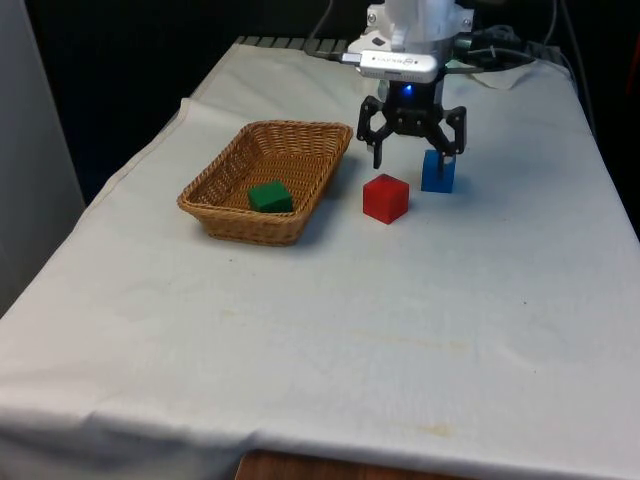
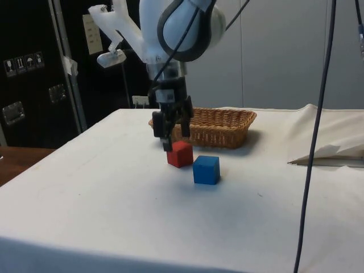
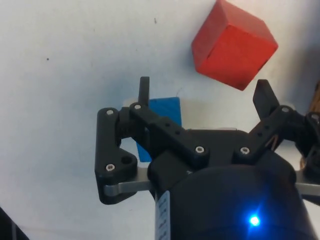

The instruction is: Pick up exactly two blocks and place them into the basket.

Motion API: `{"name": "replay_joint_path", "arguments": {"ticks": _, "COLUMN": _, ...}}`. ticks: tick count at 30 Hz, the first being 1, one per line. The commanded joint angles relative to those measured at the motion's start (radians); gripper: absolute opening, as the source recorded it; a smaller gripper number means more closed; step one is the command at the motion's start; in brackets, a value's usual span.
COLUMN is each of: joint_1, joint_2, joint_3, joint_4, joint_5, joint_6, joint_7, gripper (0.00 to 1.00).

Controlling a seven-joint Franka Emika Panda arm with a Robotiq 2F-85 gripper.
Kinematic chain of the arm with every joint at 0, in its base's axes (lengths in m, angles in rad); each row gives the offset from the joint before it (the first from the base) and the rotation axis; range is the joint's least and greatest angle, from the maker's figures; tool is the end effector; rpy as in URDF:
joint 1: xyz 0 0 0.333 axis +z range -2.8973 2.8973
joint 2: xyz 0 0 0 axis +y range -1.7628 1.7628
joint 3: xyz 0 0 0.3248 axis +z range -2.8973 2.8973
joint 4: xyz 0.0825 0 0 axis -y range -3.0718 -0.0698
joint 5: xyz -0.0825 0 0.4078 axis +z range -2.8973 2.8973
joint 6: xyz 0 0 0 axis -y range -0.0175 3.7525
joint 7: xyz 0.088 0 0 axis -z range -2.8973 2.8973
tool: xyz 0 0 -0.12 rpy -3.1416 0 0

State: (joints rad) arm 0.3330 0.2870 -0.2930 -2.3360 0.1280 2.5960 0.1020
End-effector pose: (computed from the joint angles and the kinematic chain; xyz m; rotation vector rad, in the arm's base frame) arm 0.5311 0.0141 0.1923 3.1145 -0.2514 -0.0150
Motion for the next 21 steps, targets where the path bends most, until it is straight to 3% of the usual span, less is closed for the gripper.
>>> {"name": "replay_joint_path", "arguments": {"ticks": 1, "joint_1": 0.004, "joint_2": 0.003, "joint_3": -0.01, "joint_4": 0.001, "joint_5": -0.016, "joint_6": -0.002, "joint_7": 0.01, "gripper": 1.0}}
{"name": "replay_joint_path", "arguments": {"ticks": 10, "joint_1": 0.001, "joint_2": 0.021, "joint_3": -0.025, "joint_4": 0.003, "joint_5": -0.009, "joint_6": 0.006, "joint_7": 0.006, "gripper": 1.0}}
{"name": "replay_joint_path", "arguments": {"ticks": 16, "joint_1": -0.001, "joint_2": 0.039, "joint_3": -0.021, "joint_4": 0.006, "joint_5": -0.001, "joint_6": 0.011, "joint_7": 0.006, "gripper": 1.0}}
{"name": "replay_joint_path", "arguments": {"ticks": 21, "joint_1": -0.01, "joint_2": 0.084, "joint_3": -0.001, "joint_4": 0.037, "joint_5": 0.039, "joint_6": 0.023, "joint_7": 0.007, "gripper": 1.0}}
